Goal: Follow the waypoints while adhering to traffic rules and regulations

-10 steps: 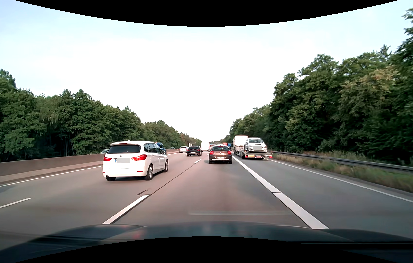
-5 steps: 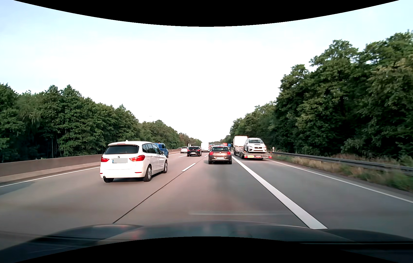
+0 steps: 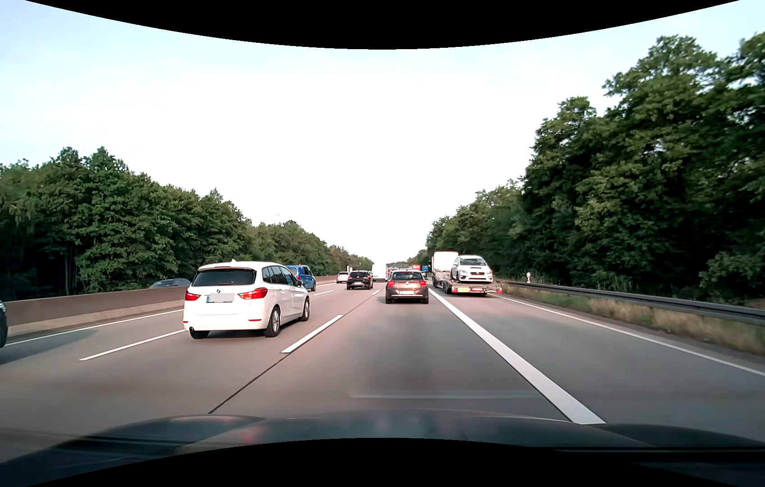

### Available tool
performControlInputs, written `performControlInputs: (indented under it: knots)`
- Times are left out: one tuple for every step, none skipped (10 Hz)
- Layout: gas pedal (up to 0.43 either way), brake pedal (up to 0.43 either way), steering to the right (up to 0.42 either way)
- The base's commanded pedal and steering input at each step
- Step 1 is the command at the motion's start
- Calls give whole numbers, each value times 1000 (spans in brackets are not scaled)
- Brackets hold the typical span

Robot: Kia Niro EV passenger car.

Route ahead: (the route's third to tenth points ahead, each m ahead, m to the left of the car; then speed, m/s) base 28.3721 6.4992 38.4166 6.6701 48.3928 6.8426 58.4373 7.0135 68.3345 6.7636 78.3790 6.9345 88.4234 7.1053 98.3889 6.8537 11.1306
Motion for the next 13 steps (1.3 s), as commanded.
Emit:
performControlInputs:
  knots:
    - [59,0,-4]
    - [59,0,-3]
    - [59,0,-3]
    - [67,0,-4]
    - [79,0,-4]
    - [79,0,-3]
    - [79,0,-3]
    - [87,0,-3]
    - [87,0,-3]
    - [98,0,-3]
    - [110,0,-3]
    - [118,0,-3]
    - [118,0,-3]
